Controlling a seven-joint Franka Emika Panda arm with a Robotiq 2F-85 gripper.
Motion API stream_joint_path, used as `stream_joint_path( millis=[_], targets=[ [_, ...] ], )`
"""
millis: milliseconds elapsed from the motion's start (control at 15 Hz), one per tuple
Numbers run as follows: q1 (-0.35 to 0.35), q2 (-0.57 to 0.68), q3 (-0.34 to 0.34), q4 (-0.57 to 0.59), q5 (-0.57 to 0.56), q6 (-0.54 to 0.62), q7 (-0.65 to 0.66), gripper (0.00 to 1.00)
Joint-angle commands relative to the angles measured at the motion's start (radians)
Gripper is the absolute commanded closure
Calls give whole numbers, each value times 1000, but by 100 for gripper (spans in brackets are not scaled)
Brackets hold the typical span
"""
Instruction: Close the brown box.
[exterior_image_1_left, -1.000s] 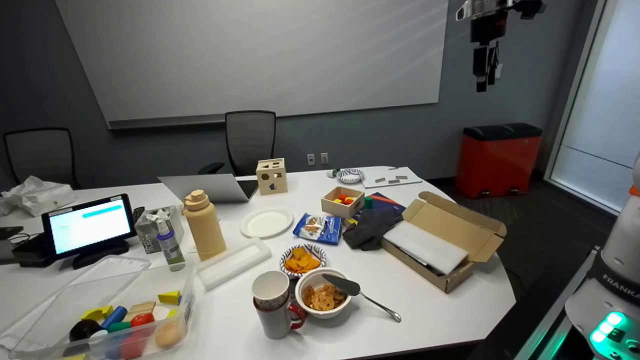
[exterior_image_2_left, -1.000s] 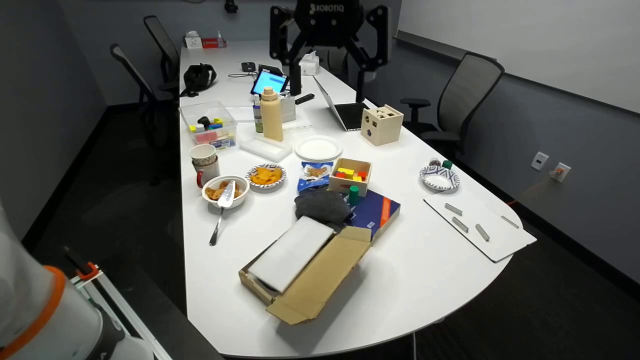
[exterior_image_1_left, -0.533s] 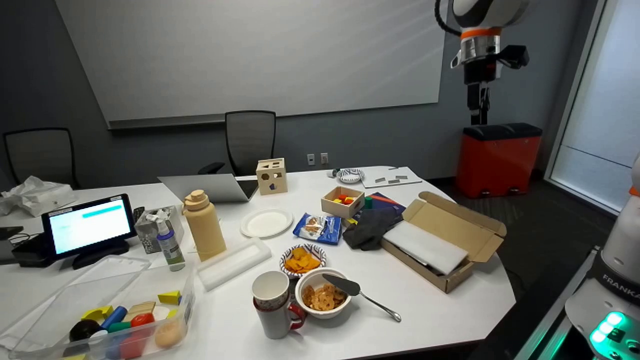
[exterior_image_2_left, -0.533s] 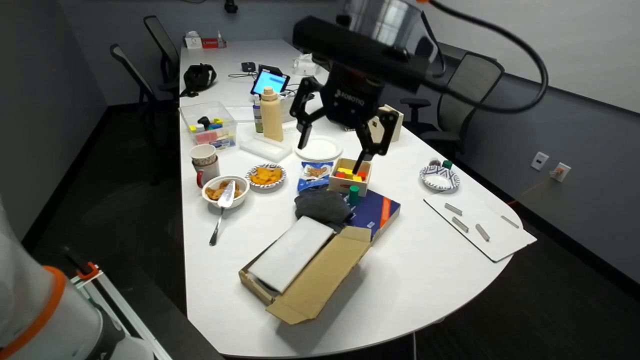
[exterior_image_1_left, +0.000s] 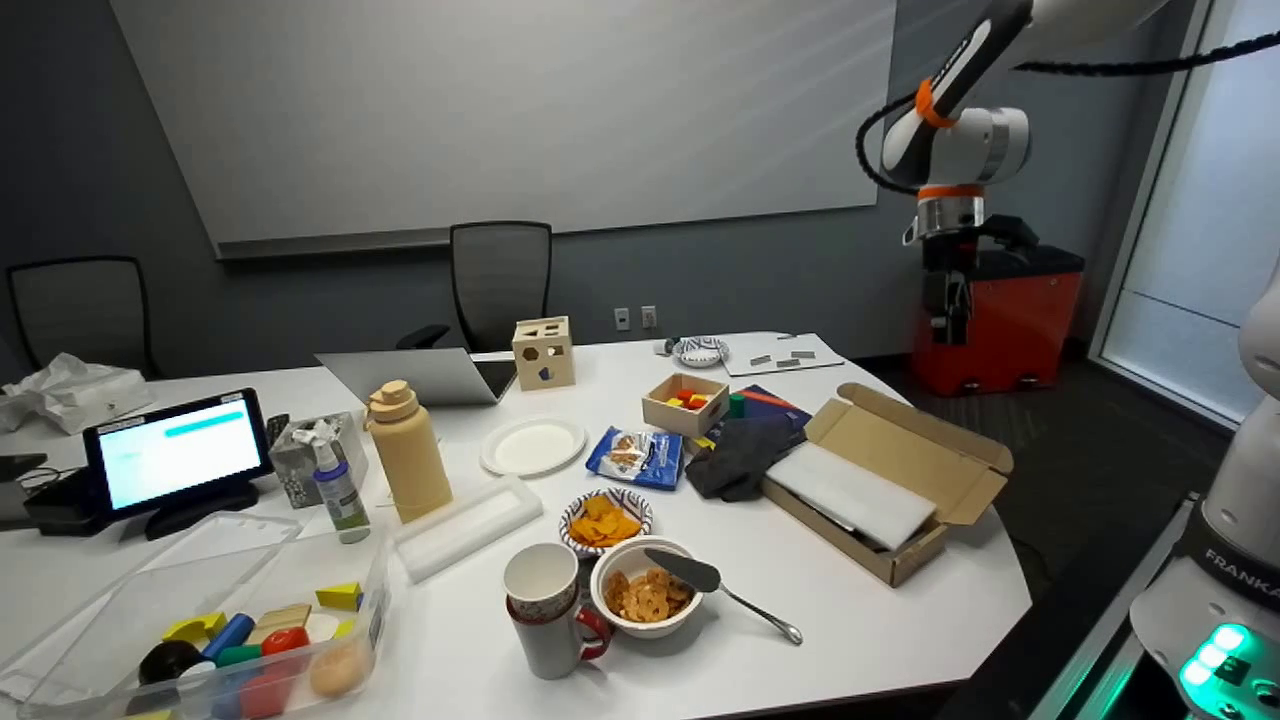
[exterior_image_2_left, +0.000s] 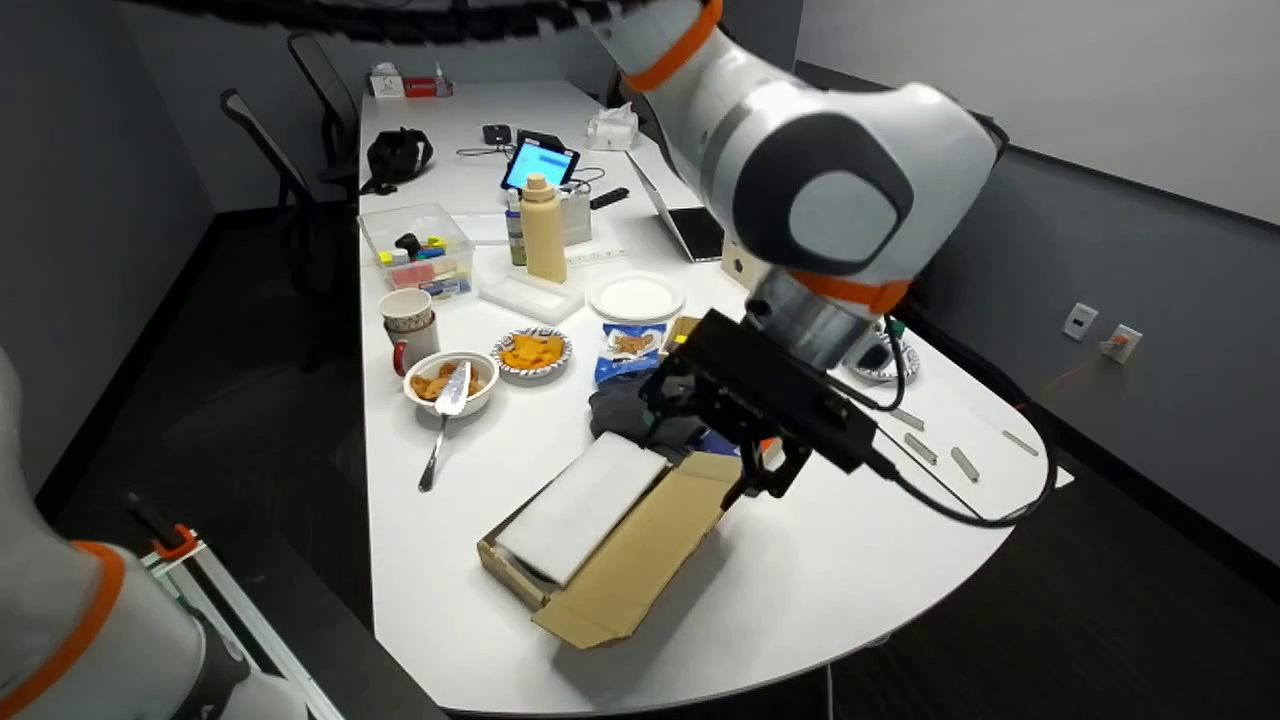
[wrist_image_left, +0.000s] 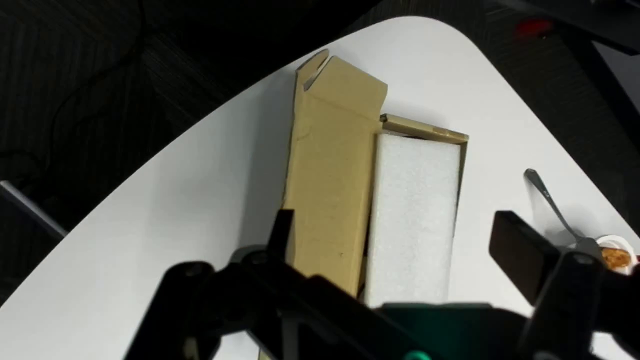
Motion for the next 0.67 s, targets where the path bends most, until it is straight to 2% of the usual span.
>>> stream_joint_path(
  millis=[0,333,600],
  targets=[
    [-80,167,70,54,99,100,-72,0],
    [-137,305,164,88,118,245,-65,0],
    [-160,368,209,112,103,296,-52,0]
  ],
)
